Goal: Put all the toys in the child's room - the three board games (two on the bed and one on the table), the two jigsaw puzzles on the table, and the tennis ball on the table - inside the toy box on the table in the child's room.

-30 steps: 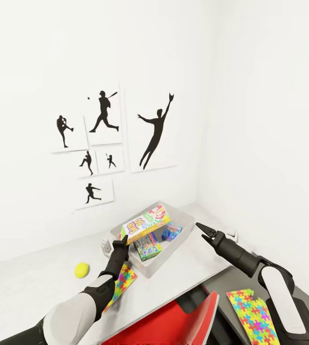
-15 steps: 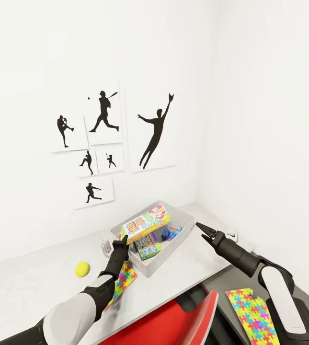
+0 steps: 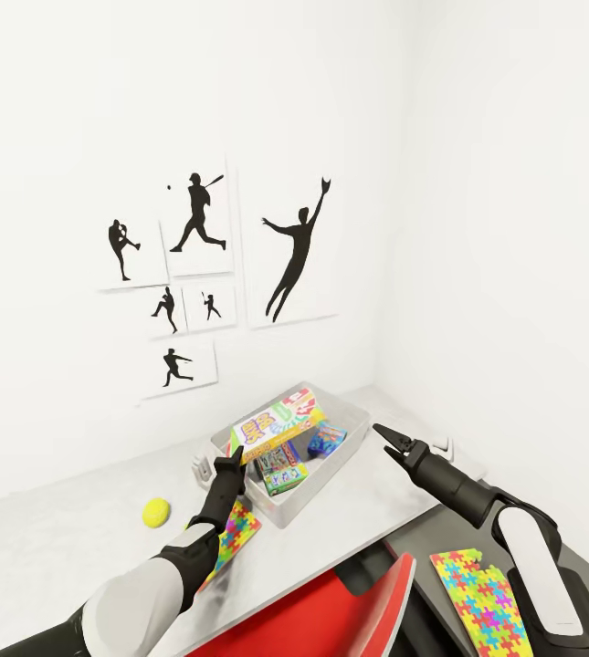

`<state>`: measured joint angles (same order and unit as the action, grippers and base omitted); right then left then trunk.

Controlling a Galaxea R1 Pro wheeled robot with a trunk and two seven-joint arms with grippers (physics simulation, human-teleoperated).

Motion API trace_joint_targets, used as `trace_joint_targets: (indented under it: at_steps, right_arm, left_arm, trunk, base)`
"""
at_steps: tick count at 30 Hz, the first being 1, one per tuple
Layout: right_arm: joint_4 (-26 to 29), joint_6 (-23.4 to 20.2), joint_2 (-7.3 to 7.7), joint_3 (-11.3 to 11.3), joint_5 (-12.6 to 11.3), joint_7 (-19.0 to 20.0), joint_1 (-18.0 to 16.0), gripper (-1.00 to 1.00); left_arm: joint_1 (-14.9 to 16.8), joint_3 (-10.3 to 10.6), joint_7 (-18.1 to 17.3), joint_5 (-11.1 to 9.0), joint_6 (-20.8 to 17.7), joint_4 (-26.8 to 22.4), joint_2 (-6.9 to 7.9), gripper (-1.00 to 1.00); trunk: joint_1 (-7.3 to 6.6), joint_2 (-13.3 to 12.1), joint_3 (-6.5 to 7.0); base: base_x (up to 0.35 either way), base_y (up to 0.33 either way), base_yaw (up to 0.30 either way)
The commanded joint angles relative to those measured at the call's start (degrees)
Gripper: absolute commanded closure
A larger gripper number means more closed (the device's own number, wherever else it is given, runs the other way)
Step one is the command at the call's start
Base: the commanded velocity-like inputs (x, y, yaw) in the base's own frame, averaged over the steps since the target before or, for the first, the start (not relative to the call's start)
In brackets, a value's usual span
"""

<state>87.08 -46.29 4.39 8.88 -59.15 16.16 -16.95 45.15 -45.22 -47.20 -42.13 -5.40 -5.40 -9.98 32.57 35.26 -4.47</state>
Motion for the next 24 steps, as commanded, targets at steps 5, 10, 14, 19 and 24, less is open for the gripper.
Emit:
trace_joint_targets:
  at_steps: [5, 10, 14, 19, 24]
  right_arm:
    - [0.0, -0.3, 0.0, 0.1, 0.2, 0.3, -0.1, -1.0]
    - [0.0, -0.3, 0.0, 0.1, 0.2, 0.3, -0.1, -1.0]
    - [0.0, -0.3, 0.0, 0.1, 0.2, 0.3, -0.1, -1.0]
    - [0.0, -0.3, 0.0, 0.1, 0.2, 0.3, 0.0, -1.0]
    - [-0.1, -0.3, 0.0, 0.1, 0.2, 0.3, -0.1, -1.0]
  left_arm:
    - [0.1, 0.3, 0.4, -0.4, -0.6, 0.0, -0.02, 1.0]
    - [0.2, 0.5, 3.9, -0.2, -0.8, -0.1, -0.02, 1.0]
    - [0.2, 0.5, 6.0, 0.0, -0.9, -0.1, -0.02, 1.0]
    - [0.2, 0.5, 6.4, 0.0, -0.8, -0.1, -0.02, 1.0]
    - [0.2, 0.5, 6.4, 0.0, -0.8, -0.1, -0.02, 1.0]
  trunk:
    - [0.02, 0.1, -0.11]
    - [0.02, 0.1, -0.11]
    - [0.02, 0.1, -0.11]
    - [0.02, 0.1, -0.11]
    - [0.02, 0.1, -0.11]
  base:
    - [0.0, 0.0, 0.0]
    - [0.0, 0.0, 0.0]
    - [0.0, 0.0, 0.0]
    - [0.0, 0.0, 0.0]
    - [0.0, 0.0, 0.0]
